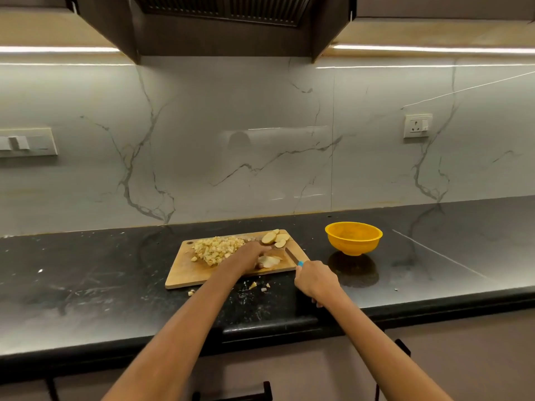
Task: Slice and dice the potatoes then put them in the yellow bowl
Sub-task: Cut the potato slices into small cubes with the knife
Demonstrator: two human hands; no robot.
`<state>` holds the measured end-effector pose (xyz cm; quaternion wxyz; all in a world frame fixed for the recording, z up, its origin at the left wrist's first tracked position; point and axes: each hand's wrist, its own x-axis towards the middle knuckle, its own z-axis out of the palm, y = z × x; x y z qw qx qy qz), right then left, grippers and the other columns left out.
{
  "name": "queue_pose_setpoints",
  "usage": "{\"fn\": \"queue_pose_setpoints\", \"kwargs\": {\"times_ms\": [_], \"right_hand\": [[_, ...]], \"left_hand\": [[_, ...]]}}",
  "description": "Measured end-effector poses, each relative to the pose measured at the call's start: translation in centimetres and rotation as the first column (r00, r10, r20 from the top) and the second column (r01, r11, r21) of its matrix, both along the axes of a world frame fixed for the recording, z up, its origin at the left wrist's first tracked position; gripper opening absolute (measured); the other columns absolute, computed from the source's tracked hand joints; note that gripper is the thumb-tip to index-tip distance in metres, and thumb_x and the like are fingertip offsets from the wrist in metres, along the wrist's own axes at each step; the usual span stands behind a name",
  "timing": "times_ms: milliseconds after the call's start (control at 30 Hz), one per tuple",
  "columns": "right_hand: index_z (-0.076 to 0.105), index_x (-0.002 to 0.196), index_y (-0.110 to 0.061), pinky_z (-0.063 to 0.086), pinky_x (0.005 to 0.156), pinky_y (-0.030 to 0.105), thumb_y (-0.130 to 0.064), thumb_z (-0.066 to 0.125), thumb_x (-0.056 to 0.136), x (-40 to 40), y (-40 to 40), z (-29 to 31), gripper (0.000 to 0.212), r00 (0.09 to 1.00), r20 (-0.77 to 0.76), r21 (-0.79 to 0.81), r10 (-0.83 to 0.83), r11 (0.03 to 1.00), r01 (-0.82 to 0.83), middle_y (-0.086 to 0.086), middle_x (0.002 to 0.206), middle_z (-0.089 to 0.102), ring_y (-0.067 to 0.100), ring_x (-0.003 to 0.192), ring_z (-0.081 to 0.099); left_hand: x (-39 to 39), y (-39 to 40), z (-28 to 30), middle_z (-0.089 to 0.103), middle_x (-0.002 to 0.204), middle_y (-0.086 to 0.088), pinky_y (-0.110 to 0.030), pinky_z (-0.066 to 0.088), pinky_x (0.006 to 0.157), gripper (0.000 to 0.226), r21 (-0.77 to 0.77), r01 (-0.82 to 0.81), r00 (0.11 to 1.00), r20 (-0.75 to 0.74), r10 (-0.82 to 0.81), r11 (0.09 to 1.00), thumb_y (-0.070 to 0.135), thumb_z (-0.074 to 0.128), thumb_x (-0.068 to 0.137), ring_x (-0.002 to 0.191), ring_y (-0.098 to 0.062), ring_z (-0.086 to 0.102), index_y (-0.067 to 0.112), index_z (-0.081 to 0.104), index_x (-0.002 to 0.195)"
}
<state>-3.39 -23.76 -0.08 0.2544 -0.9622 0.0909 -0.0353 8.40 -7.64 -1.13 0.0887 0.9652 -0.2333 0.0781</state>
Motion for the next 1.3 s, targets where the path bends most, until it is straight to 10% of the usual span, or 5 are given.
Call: {"fn": "queue_pose_setpoints", "kwargs": {"times_ms": [467, 1300], "right_hand": [[0.052, 0.12, 0.0, 0.056, 0.069, 0.028, -0.028, 0.038, 0.101, 0.6, -0.5, 0.3, 0.037, 0.999, -0.047, 0.034, -0.004, 0.999, 0.005, 0.006, 0.074, 0.055, 0.016, 0.063, 0.061], [0.055, 0.11, -0.003, 0.054, 0.086, 0.034, -0.025, 0.038, 0.1, 1.2, 1.9, 0.1, 0.029, 0.998, -0.045, -0.019, 0.041, 0.999, -0.042, 0.008, 0.083, 0.056, 0.021, 0.083, 0.061]], "left_hand": [[1.1, -2.1, -0.5, 0.044, 0.143, -0.006, -0.032, 0.026, 0.11, 0.045, -0.086, 0.055, 0.998, -0.025, -0.057, 0.995, 0.003, 0.055, 0.089, 0.134, -0.023, 0.035, 0.013, 0.051, 0.133], [-0.5, -1.2, -2.6, 0.067, 0.103, -0.009, -0.023, 0.039, 0.081, 0.022, -0.447, 0.061, 0.996, 0.08, -0.029, 0.893, 0.019, 0.062, 0.088, 0.093, -0.016, 0.058, 0.001, 0.07, 0.098]]}}
